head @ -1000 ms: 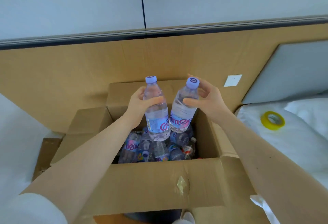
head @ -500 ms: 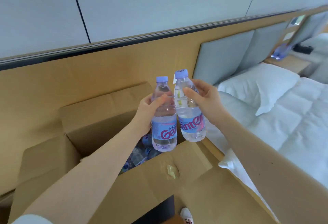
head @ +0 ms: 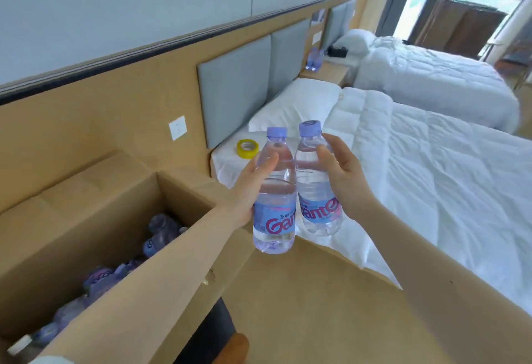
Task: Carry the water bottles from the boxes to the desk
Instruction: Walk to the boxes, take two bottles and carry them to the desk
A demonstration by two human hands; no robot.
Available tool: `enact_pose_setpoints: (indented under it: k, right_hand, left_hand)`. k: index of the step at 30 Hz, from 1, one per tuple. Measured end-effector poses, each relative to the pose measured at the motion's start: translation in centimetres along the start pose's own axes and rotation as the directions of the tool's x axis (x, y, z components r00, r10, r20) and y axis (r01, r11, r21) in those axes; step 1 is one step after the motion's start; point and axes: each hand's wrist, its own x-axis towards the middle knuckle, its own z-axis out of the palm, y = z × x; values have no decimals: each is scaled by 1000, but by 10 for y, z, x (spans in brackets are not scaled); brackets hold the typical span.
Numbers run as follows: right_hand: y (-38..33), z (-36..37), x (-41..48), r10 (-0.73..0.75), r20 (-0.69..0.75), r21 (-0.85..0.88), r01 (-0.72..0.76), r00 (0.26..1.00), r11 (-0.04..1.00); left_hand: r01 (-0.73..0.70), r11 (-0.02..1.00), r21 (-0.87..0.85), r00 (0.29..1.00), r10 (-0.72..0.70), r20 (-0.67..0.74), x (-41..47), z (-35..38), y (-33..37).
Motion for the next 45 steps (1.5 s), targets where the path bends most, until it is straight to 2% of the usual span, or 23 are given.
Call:
enact_pose_setpoints:
  k: [5, 8, 12, 16, 22, 26, 29, 33, 43, 45]
  right_hand:
    - [-6, -72, -31, 13, -136, -52, -20, 991, 998]
    - [-9, -124, -59, 33, -175, 3, -33, 984, 999]
    - [-15, -204, -105, 59, -223, 3, -60, 973, 998]
    - [-19, -289, -162, 75, -330, -9, -82, 941, 997]
    - [-18, -406, -253, 118, -615, 67, -96, 780, 993]
    - [-18, -464, -310, 162, -721, 97, -134, 673, 986]
    - [-14, -498, -347, 179, -796, 139, -114, 578, 984]
    - [-12, -530, -383, 164, -864, 132, -101, 476, 986]
    - [1, -624, -414, 128, -961, 89, -167, 243, 982]
    - [6, -644, -412, 137, -966, 98, -181, 217, 979]
  left_hand:
    - [29, 996, 89, 997, -35, 66, 10, 79, -22]
    - [16, 988, 152, 990, -37, 134, 12, 135, -37]
    - [42, 978, 205, 968, -90, 233, 7, 218, -66]
    - [79, 967, 240, 935, -156, 320, -4, 306, -108]
    - [162, 945, 285, 856, -279, 436, -29, 441, -164]
    - [182, 924, 337, 785, -343, 517, -40, 507, -186]
    - [197, 909, 366, 758, -379, 531, -48, 544, -205]
    - [239, 881, 408, 721, -442, 534, -51, 584, -237]
    - [256, 835, 488, 532, -543, 650, -28, 702, -310]
    - [250, 824, 509, 502, -560, 660, -18, 720, -322]
